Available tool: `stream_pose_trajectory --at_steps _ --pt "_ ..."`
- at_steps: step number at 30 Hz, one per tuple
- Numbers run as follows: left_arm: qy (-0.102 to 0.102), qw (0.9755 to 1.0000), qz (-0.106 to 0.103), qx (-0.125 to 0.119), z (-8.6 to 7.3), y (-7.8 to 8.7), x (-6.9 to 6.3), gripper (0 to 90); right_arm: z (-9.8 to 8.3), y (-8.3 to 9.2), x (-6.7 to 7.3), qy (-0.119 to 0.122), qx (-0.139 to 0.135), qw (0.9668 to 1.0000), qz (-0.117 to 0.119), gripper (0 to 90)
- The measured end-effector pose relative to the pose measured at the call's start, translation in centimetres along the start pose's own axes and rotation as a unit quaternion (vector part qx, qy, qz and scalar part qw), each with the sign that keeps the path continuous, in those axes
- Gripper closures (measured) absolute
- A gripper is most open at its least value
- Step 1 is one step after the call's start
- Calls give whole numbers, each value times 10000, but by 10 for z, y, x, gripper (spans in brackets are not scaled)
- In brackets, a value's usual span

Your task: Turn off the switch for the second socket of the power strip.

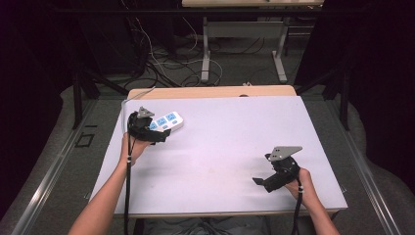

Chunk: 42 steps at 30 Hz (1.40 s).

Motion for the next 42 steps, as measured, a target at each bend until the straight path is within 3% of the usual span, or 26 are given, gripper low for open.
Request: stream_pose_trajectory --at_steps 15,25,31,33,34,42 --pt "-178 9996 -132 -192 -14 33 -21 0 -1 3 1 -20 66 10000 36 0" --pt "-220 9991 -241 -278 -32 56 -35 0 0 2 1 -9 -20 10000 46 0" --pt "-364 9985 -331 -238 -42 66 -44 0 0 2 2 -19 -15 10000 44 0" --pt "-320 9985 -348 -273 -45 68 -48 0 0 3 1 -6 40 10000 68 0" --pt "-410 9983 -351 -231 -47 70 -48 0 0 2 1 -21 -33 10000 36 0" --pt "-357 9982 -395 -291 -59 80 -55 0 0 2 1 29 32 10000 59 0"
Point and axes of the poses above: each handheld gripper's, and its own axes: y roughly backward along the jaws, z roughly out of its top, x roughly to its left, the point moved 7 cm from there along -y, roughly forward along the jaws, and after that the axes turned 3 degrees about z, right-handed, at the moved point
